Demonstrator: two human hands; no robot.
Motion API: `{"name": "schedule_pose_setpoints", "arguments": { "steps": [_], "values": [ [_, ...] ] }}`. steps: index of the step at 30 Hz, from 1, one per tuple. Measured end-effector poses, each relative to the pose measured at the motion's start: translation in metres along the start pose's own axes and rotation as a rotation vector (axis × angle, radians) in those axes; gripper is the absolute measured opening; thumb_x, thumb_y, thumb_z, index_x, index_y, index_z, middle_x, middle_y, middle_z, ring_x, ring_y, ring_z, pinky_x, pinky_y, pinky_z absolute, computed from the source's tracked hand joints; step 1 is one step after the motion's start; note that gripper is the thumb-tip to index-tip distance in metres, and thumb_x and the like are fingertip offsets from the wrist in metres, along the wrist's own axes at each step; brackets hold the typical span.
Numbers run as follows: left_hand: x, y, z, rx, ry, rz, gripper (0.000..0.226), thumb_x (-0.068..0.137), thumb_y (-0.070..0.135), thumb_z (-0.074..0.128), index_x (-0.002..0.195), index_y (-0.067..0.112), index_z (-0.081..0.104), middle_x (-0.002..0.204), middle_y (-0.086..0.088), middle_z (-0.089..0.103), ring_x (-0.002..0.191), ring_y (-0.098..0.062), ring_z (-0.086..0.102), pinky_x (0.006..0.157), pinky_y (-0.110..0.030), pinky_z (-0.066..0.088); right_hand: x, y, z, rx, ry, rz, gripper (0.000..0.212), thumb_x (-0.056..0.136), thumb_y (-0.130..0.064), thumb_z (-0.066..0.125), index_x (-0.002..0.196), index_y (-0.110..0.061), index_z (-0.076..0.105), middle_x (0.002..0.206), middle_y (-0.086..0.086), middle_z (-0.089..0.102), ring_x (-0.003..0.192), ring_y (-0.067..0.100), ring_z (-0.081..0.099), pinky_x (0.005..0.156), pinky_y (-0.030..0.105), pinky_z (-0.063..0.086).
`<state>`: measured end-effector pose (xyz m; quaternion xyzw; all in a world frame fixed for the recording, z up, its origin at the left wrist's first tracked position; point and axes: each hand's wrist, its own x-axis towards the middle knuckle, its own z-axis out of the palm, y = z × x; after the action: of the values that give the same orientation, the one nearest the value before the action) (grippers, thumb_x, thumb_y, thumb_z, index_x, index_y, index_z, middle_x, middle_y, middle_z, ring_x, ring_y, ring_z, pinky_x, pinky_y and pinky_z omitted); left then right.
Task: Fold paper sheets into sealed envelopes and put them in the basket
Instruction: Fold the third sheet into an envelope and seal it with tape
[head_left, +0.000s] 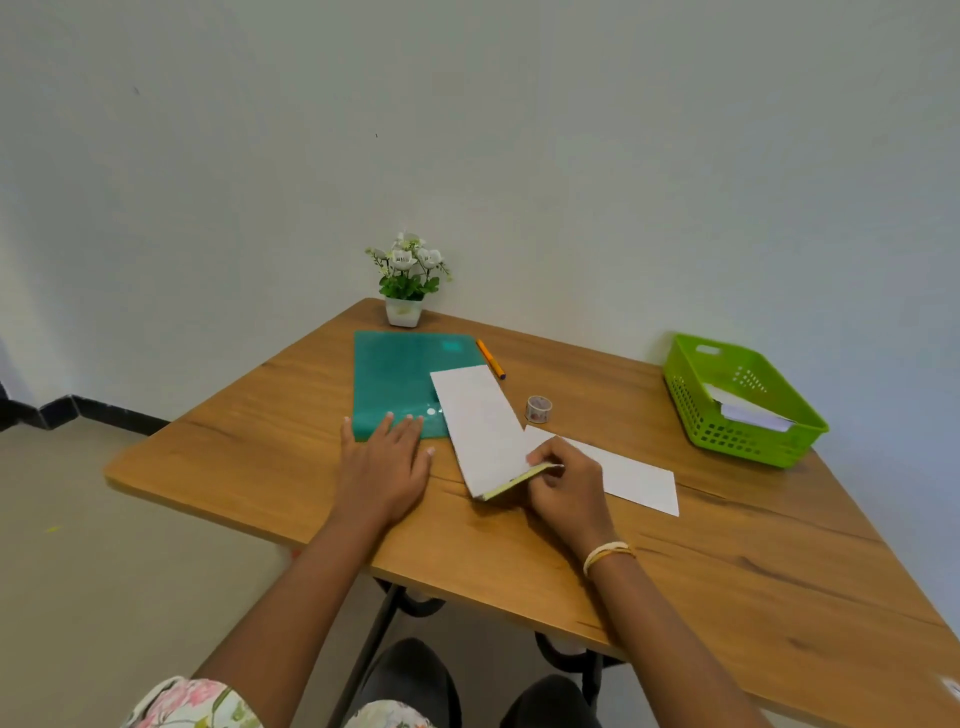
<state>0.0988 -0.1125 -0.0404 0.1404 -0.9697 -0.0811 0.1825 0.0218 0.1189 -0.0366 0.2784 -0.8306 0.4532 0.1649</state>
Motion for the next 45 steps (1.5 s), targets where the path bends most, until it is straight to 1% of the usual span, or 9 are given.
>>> {"name": "schedule_pose_setpoints", "arguments": {
  "steps": [10,14,17,20,25,29,35,40,45],
  "values": [
    [0.001,0.001,-0.001,0.131,-0.063,-0.21,0.083,0.09,0.068,0.01,0.153,0.015,0.014,0.161,-0.007,0.005,0.148,-0.026,-0.003,0.109,-0.061,-0.012,-0.002,-0.001,0.009,-0.248,-0.311,0.015,0.023,0.093,-0.018,0.056,0.113,-0.027,0.064,0.121,-0.004,0.062,0.112,0.01,0.054,0.092,0.021,0.049],
    [0.003,0.005,-0.007,0.052,0.056,-0.026,0.067,0.096,0.055,0.03,0.151,0.018,0.021,0.161,-0.011,0.005,0.148,-0.027,0.001,0.111,-0.059,-0.006,-0.003,-0.004,0.007,-0.254,-0.342,-0.038,0.034,0.093,-0.014,0.049,0.123,-0.026,0.061,0.127,-0.002,0.06,0.114,0.011,0.052,0.094,0.021,0.046],
    [0.001,0.011,-0.01,-0.026,0.183,0.264,0.044,0.096,0.035,0.046,0.137,0.019,0.05,0.158,-0.004,0.024,0.145,-0.021,0.021,0.114,-0.054,0.009,-0.002,-0.008,0.002,-0.159,-0.15,-0.035,0.032,0.091,-0.008,0.051,0.115,-0.02,0.067,0.12,0.0,0.065,0.111,0.012,0.055,0.09,0.018,0.045],
    [-0.004,0.024,-0.005,-0.221,0.052,0.314,0.046,0.096,0.041,0.047,0.139,0.025,0.047,0.158,0.004,0.022,0.144,-0.014,0.022,0.116,-0.044,0.015,0.008,-0.006,-0.01,-0.228,0.065,0.041,0.029,0.086,-0.007,0.055,0.111,-0.017,0.066,0.116,0.004,0.066,0.108,0.019,0.059,0.087,0.024,0.047],
    [-0.003,0.042,0.004,-0.205,-0.257,0.254,0.071,0.089,0.068,0.037,0.15,0.033,0.023,0.161,0.007,0.007,0.146,-0.013,0.009,0.118,-0.045,0.008,0.032,0.019,-0.044,-0.492,-0.285,0.436,0.095,0.074,-0.052,0.071,0.15,-0.021,0.024,0.158,0.005,0.025,0.145,0.027,0.022,0.116,0.047,0.025],
    [0.002,0.045,0.003,-0.105,-0.293,0.225,0.074,0.085,0.074,0.034,0.149,0.037,0.025,0.16,0.003,0.016,0.146,-0.015,0.015,0.117,-0.046,0.005,0.04,0.032,-0.064,-0.519,-0.471,0.517,0.093,0.071,-0.067,0.068,0.145,-0.022,0.035,0.15,0.003,0.039,0.135,0.025,0.037,0.109,0.045,0.035],
    [0.008,0.051,0.004,-0.193,-0.285,0.184,0.064,0.086,0.074,0.028,0.141,0.043,0.04,0.155,0.006,0.029,0.142,-0.015,0.023,0.115,-0.052,0.005,0.034,0.031,-0.077,-0.637,-0.479,0.407,0.085,0.069,-0.074,0.063,0.14,-0.031,0.046,0.137,0.002,0.052,0.124,0.022,0.046,0.098,0.046,0.044],
    [0.013,0.056,0.008,-0.063,-0.313,0.194,0.065,0.084,0.075,0.034,0.143,0.047,0.033,0.157,0.007,0.026,0.143,-0.016,0.022,0.115,-0.055,0.007,0.03,0.03,-0.082,-0.539,-0.486,0.548,0.092,0.062,-0.063,0.079,0.134,-0.015,0.047,0.135,0.007,0.054,0.118,0.024,0.051,0.089,0.036,0.049],
    [0.015,0.072,0.008,-0.09,-0.353,0.145,0.065,0.084,0.074,0.039,0.143,0.046,0.034,0.157,0.006,0.024,0.144,-0.018,0.02,0.114,-0.057,0.005,0.029,0.024,-0.096,-0.463,-0.561,0.663,0.093,0.059,-0.054,0.085,0.134,-0.017,0.046,0.132,0.004,0.054,0.098,0.015,0.048,0.066,0.025,0.039]
  ]
}}
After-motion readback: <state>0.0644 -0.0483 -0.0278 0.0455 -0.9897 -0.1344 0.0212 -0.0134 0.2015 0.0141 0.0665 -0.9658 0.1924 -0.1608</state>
